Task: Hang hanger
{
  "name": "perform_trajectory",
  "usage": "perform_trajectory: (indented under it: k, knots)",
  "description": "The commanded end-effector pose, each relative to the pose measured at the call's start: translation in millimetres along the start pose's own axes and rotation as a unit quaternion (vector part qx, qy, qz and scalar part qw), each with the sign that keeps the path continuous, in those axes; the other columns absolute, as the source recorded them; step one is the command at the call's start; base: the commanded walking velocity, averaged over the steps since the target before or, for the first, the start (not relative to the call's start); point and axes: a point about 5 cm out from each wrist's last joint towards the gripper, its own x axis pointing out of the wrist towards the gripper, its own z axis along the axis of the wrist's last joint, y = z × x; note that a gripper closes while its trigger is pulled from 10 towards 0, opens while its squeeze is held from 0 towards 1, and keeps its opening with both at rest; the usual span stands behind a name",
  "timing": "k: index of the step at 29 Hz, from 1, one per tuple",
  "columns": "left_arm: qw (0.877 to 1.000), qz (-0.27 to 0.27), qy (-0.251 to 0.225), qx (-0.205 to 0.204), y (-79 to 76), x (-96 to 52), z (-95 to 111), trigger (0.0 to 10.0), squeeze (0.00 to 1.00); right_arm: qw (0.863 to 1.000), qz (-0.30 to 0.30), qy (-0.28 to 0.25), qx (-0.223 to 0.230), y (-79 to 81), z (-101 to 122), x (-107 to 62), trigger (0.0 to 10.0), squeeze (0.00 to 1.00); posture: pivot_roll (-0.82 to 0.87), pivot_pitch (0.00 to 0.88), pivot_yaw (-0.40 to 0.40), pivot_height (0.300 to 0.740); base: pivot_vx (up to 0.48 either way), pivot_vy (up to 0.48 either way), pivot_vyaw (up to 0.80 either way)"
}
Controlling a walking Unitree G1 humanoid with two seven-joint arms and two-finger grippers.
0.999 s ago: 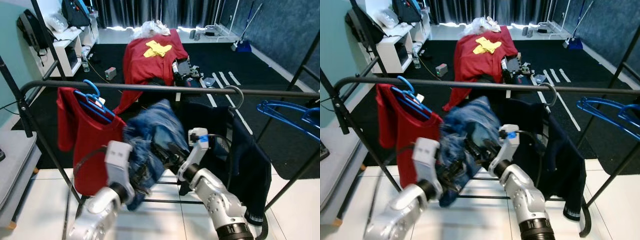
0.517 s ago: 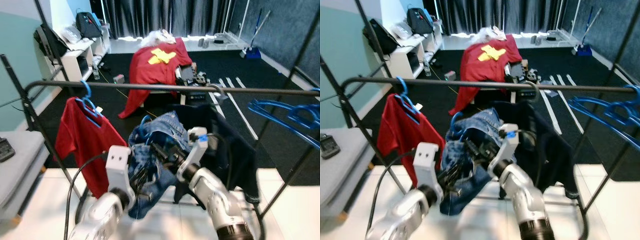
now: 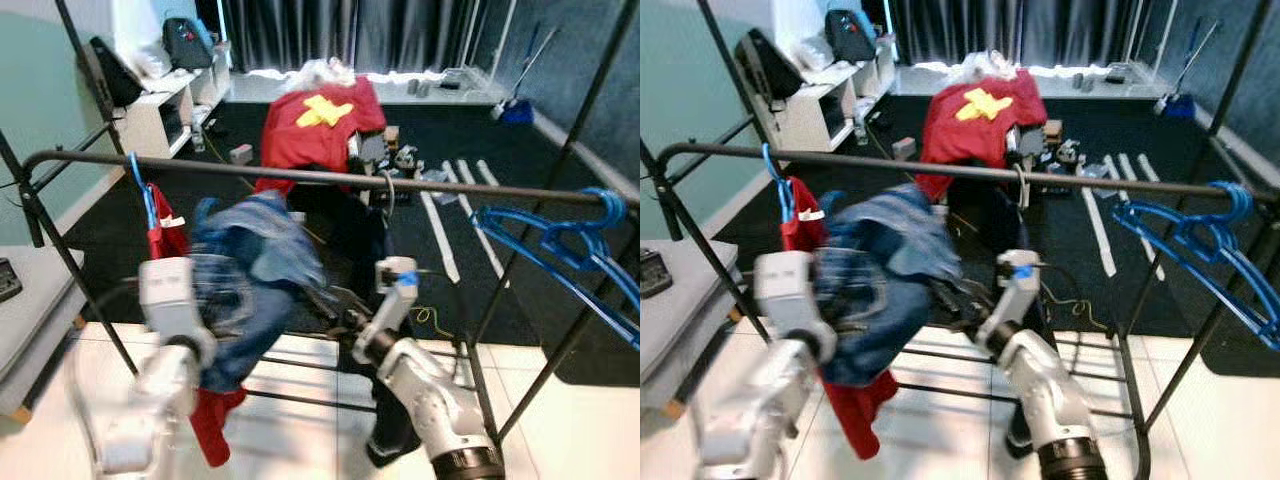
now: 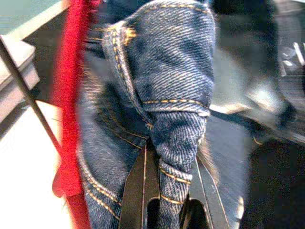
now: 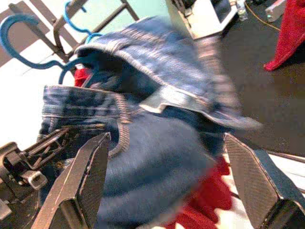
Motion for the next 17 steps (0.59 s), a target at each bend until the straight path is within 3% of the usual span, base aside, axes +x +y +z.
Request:
perform_trajectory:
  k: [1,7,8,11,12,14,15,17]
  knots:
    - [0.999,-0.011,-0.041,-0.004,-7.6,4.0,17.1,10.0,0.0,1.0,-0.005,-0.002,0.004,-2.6,0.0,-1.8,10.0,0.0,-0.07,0.0,-0.007,0.74,0.0,0.0,0.0]
    - [0.999,-0.028,-0.046,-0.007,-18.6,8.7,21.0,10.0,0.0,1.0,-0.007,-0.003,0.005,-2.9,-0.2,-1.6,10.0,0.0,-0.07,0.002,-0.006,0.74,0.0,0.0,0.0]
    - [0.997,-0.06,-0.045,-0.011,-33.5,12.6,22.6,10.0,0.0,1.0,-0.008,-0.003,0.006,-2.8,-0.5,-1.4,10.0,0.0,-0.08,0.002,-0.006,0.74,0.0,0.0,0.0]
    - [0.997,-0.06,-0.045,-0.011,-33.5,12.6,22.6,10.0,0.0,1.0,-0.008,-0.003,0.006,-2.8,-0.5,-1.4,10.0,0.0,-0.08,0.002,-0.006,0.74,0.0,0.0,0.0]
    - [0.994,-0.096,-0.04,-0.015,-49.6,15.6,22.6,10.0,0.0,1.0,-0.009,-0.003,0.008,-2.8,-0.6,-1.2,10.0,0.0,-0.08,0.004,-0.005,0.74,0.0,0.0,0.0]
    - [0.994,-0.096,-0.04,-0.015,-49.6,15.6,22.6,10.0,0.0,1.0,-0.009,-0.003,0.008,-2.8,-0.6,-1.2,10.0,0.0,-0.08,0.004,-0.005,0.74,0.0,0.0,0.0]
    - [0.992,-0.125,-0.028,-0.012,-63.0,19.1,19.6,10.0,0.0,1.0,-0.01,-0.003,0.009,-2.2,-0.9,-0.8,10.0,0.0,-0.09,0.006,0.001,0.74,0.0,0.0,0.0]
    - [0.992,-0.125,-0.028,-0.012,-63.0,19.1,19.6,10.0,0.0,1.0,-0.01,-0.003,0.009,-2.2,-0.9,-0.8,10.0,0.0,-0.09,0.006,0.001,0.74,0.0,0.0,0.0]
